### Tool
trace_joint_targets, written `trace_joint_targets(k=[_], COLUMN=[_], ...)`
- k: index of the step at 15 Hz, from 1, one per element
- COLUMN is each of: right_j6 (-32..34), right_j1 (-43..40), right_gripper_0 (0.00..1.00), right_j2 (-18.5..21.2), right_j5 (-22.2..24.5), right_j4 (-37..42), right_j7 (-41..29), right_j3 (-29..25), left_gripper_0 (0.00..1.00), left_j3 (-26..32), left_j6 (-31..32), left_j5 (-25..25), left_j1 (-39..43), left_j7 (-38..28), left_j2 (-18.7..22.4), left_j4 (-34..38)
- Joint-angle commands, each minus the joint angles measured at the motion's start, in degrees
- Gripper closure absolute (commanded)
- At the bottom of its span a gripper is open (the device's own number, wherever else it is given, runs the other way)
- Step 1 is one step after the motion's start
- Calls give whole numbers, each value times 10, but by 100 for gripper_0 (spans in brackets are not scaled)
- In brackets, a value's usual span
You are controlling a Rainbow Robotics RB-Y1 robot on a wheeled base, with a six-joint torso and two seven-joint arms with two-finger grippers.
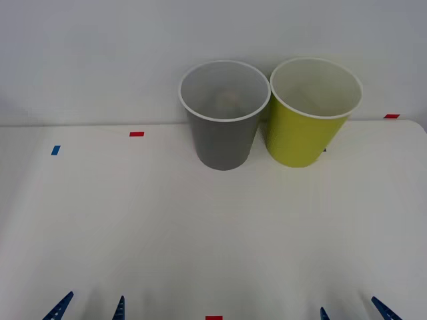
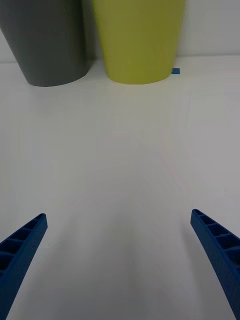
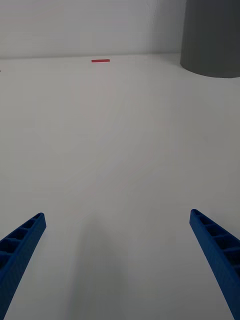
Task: Put cans in the gray bin and PET bottles in the light green bin.
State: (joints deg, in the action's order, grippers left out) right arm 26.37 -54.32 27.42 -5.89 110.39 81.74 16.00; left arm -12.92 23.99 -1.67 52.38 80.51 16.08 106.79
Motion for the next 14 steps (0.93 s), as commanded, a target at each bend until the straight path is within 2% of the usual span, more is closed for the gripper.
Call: trace_joint_targets(k=[1, 14], right_j6=[0, 0], right_j1=[0, 0], right_gripper_0=[0, 0], right_j2=[0, 0], right_j5=[0, 0], right_j4=[0, 0], right_j7=[0, 0], right_j3=[0, 0], left_gripper_0=[0, 0], left_j3=[0, 0], left_j6=[0, 0], left_j5=[0, 0], left_j1=[0, 0], left_j7=[0, 0], left_j2=[0, 0], left_j4=[0, 0])
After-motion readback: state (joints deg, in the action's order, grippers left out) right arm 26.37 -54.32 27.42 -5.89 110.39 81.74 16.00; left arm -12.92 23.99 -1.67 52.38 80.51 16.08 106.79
